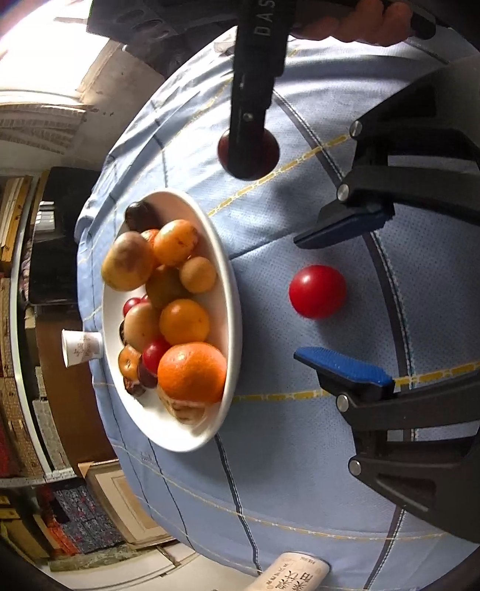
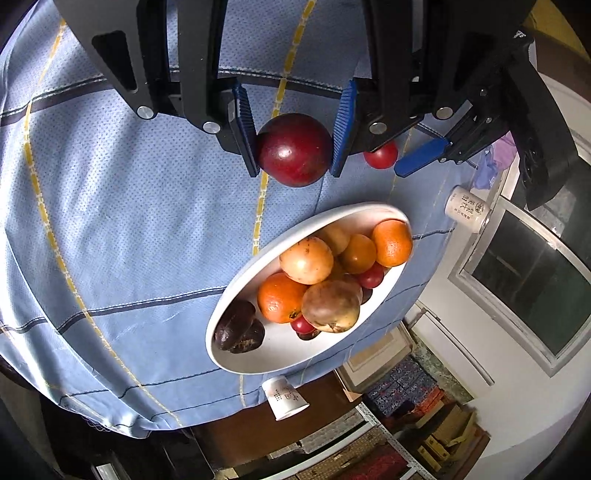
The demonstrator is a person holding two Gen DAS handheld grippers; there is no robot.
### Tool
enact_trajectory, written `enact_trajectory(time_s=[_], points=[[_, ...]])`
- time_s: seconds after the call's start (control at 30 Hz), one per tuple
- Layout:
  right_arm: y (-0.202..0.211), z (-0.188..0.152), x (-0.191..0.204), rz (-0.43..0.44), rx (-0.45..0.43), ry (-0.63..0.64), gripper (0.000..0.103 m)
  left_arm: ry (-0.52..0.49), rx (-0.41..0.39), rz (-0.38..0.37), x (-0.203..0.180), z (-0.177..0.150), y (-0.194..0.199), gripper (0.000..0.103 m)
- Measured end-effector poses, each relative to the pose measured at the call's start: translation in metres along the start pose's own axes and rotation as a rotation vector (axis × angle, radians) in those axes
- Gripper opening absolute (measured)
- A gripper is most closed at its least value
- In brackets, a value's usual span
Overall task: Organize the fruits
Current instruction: 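Grasp the tomato with the left tool, carry both fruits onto the plate, open both tools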
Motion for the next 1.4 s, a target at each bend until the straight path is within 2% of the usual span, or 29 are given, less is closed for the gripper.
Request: enact_trajectory(time_s=[0.13, 0.17, 0.27, 0.47, 0.63, 0.93, 1.07, 1.2, 1.3, 1.4], points=[[-0.001, 0.001, 0.0, -0.005, -0.003, 0.001, 0.039, -0.026, 0.007, 0.009, -0.006, 0.001, -0.003, 0.054], [0.0, 0.001, 0.0, -0.004, -0.003, 0.0, 0.039, -0.028, 0.008, 0.01, -0.006, 0.001, -0.003, 0.053], [-0.002, 0.001, 0.0, -0.007, 0.001, 0.0, 0.039, -0.037, 0.024, 0.01, -0.008, 0.001, -0.007, 0.039], [-0.004, 0.0, 0.0, -0.018, 0.006, 0.007, 0.039, -0.062, 0.014, 0.028, -0.013, 0.001, -0.006, 0.036], [-0.005, 0.0, 0.0, -0.024, 0.005, 0.015, 0.039, -0.066, 0.003, 0.031, -0.014, 0.0, -0.003, 0.029], [-0.006, -0.002, 0.007, -0.019, -0.005, 0.068, 0.039, -0.059, -0.024, 0.035, -0.012, 0.001, 0.004, 0.029], [0.001, -0.002, 0.016, 0.026, -0.052, 0.106, 0.039, -0.021, -0.07, 0.012, -0.004, 0.002, 0.019, 0.029], [0.018, 0.008, 0.023, 0.087, -0.167, 0.135, 0.039, 0.098, -0.145, -0.049, 0.019, 0.016, 0.036, 0.029], [0.023, 0.022, 0.022, 0.1, -0.233, 0.111, 0.039, 0.175, -0.191, -0.021, 0.036, 0.031, 0.04, 0.029], [0.022, 0.042, 0.018, 0.106, -0.301, 0.082, 0.039, 0.236, -0.213, -0.027, 0.049, 0.049, 0.04, 0.029]])
Point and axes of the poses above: each gripper's, at about its wrist camera, not at the fingertips, and y roughly against the way its jaws point, x to its left, z to its top, the point moved 1 cm from there along -y, roughly the way its jaws point, and after that the axes turned 11 degrees about z, right-handed, at the moved point
